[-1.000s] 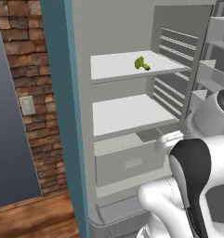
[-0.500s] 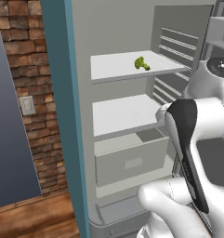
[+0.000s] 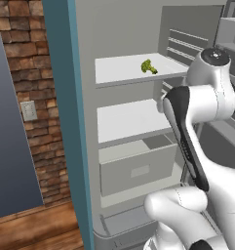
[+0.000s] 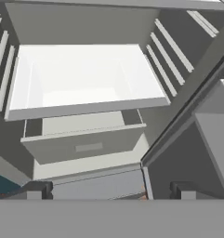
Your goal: Place one broccoli and one fish in each tupperware on the nearby counter, to pack two identical lunches.
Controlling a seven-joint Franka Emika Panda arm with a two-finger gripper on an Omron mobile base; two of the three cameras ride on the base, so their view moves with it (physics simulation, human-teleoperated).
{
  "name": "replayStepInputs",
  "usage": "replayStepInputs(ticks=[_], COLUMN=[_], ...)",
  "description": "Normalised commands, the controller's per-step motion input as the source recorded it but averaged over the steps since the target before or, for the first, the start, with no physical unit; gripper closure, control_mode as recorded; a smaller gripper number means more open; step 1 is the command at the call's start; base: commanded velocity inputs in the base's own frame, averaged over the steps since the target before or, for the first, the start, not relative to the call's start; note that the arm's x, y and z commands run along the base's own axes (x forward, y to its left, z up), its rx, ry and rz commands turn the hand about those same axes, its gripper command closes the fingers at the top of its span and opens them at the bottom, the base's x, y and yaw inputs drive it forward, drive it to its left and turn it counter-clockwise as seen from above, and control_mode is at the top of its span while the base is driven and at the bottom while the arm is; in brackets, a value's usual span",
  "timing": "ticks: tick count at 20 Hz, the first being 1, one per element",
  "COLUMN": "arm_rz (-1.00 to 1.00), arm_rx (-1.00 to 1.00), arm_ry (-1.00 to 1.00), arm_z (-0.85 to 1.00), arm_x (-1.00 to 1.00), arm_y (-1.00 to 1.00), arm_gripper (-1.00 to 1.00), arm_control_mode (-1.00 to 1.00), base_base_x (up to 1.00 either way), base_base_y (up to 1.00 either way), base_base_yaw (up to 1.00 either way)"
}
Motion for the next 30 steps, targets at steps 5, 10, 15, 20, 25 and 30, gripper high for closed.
replayStepInputs(ticks=[5, 10, 15, 20, 25, 30], arm_rz=[0.00, 0.00, 0.00, 0.00, 0.00, 0.00], arm_rx=[0.00, 0.00, 0.00, 0.00, 0.00, 0.00], arm_ry=[-0.01, -0.02, -0.17, -0.34, -0.08, 0.02], arm_z=[0.16, 0.10, 0.04, 0.00, 0.44, 0.47], arm_x=[0.69, 0.64, 0.26, 0.05, 0.09, 0.46], arm_y=[-0.07, -0.01, -0.02, -0.07, -0.01, 0.00], arm_gripper=[-1.00, -1.00, -1.00, -1.00, -1.00, -1.00], arm_control_mode=[-1.00, -1.00, -1.00, -1.00, -1.00, -1.00], base_base_x=[0.00, 0.00, 0.00, 0.00, 0.00, 0.00], base_base_y=[0.00, 0.00, 0.00, 0.00, 0.00, 0.00], base_base_yaw=[0.00, 0.00, 0.00, 0.00, 0.00, 0.00])
